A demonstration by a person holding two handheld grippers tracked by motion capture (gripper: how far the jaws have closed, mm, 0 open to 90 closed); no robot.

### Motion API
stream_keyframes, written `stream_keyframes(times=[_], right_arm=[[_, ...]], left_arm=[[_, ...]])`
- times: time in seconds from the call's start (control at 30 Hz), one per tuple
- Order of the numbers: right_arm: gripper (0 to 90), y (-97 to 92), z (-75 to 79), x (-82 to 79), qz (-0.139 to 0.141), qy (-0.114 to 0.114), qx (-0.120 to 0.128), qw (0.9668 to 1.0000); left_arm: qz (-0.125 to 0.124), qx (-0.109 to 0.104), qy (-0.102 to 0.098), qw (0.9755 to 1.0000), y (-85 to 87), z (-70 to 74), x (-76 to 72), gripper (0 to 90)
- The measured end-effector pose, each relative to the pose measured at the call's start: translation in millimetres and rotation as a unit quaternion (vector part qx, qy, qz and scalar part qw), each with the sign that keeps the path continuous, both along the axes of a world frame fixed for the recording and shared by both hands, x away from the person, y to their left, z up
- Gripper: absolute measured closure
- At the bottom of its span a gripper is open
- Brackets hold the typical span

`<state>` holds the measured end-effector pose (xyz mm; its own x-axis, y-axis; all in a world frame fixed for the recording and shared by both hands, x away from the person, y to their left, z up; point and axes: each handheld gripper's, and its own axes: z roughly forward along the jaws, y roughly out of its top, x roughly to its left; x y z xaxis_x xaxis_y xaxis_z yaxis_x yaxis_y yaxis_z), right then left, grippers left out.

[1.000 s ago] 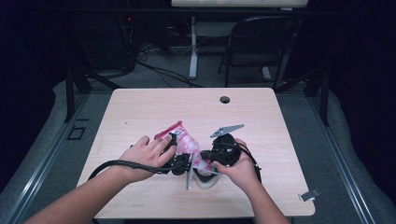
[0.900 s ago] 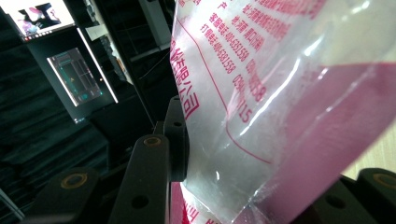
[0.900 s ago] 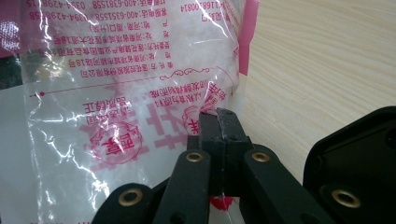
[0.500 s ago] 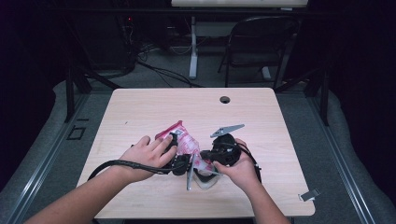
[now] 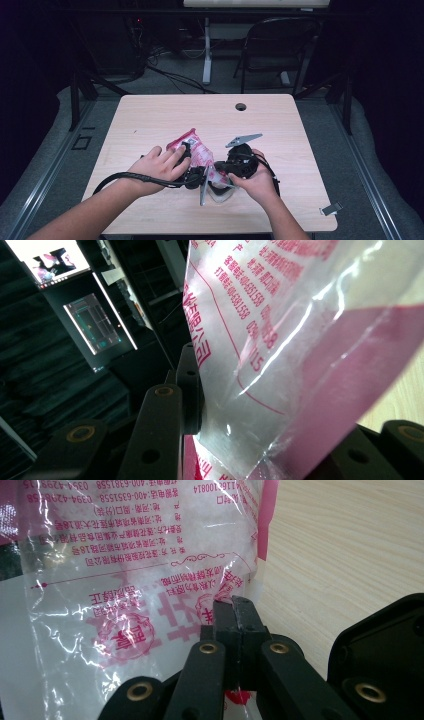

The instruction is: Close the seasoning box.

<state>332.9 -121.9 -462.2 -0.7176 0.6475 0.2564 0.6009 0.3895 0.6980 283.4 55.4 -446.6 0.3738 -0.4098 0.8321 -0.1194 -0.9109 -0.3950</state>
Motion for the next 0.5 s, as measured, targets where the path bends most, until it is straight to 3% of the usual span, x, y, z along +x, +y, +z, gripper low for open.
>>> stream_keyframes(times=[0.5], right_arm=[[90.0, -0.8, 2.0, -3.1, -0.001, -0.003, 0.004, 1.0]], left_arm=[[-0.004, 0.007, -0.008, 0.9999, -1.9, 1.1, -4.2, 69.8]])
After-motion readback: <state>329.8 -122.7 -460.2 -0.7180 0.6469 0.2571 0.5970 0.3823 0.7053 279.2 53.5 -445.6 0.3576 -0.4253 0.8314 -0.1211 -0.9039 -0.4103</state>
